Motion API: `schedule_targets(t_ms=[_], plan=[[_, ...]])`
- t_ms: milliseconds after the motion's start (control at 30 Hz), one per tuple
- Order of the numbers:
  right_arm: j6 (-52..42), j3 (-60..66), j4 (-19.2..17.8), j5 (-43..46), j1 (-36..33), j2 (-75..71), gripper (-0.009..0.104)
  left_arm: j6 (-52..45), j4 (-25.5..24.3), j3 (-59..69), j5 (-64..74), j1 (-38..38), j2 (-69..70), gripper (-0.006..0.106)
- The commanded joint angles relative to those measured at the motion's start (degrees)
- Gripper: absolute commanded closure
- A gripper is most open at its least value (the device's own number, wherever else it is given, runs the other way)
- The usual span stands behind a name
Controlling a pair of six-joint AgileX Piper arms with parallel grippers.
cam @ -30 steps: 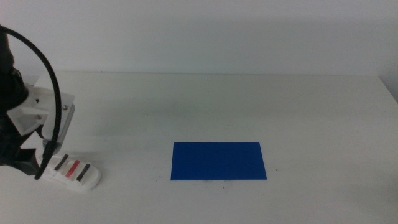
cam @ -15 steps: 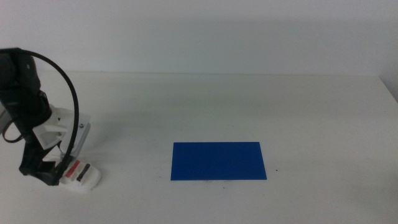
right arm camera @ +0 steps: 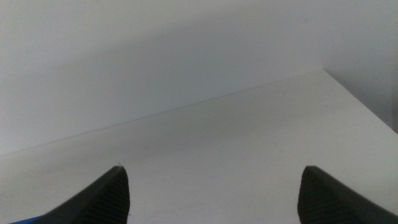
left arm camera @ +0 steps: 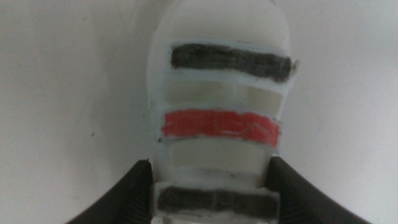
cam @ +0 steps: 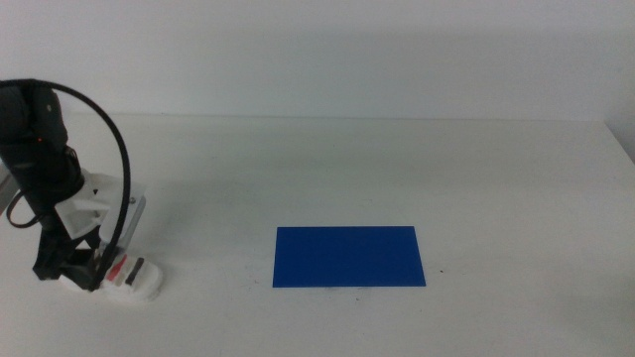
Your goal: Use one arm to grab the shoe from the table and place it on the mat.
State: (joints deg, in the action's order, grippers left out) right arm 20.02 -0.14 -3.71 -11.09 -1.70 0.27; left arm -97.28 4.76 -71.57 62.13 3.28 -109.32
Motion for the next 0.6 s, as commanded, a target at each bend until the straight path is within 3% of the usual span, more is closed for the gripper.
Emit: schedule_targets(t_ms=[0,133,267,567], plan=[[-0.29,0.14,-0.38,0.37,0.00,-0.27,0.016,3.44,0.84,-1.64,2.58,-1.17,1.57,0.065],[-0.29,0.14,-0.38,0.37,0.00,-0.27,0.016,9.90,-0.11,-5.60,5.25,-7.06,3.50,0.065],[-0.29,0.14,-0.38,0.37,0.00,-0.27,0.016,11.29,-1.45,-11.25,6.67,-17.69,2.44,0.065],[-0.29,0.14,-0.38,0.37,0.00,-0.27,0.016,16.80,0.86,-30.17,7.83,-36.47,-10.17,0.065]])
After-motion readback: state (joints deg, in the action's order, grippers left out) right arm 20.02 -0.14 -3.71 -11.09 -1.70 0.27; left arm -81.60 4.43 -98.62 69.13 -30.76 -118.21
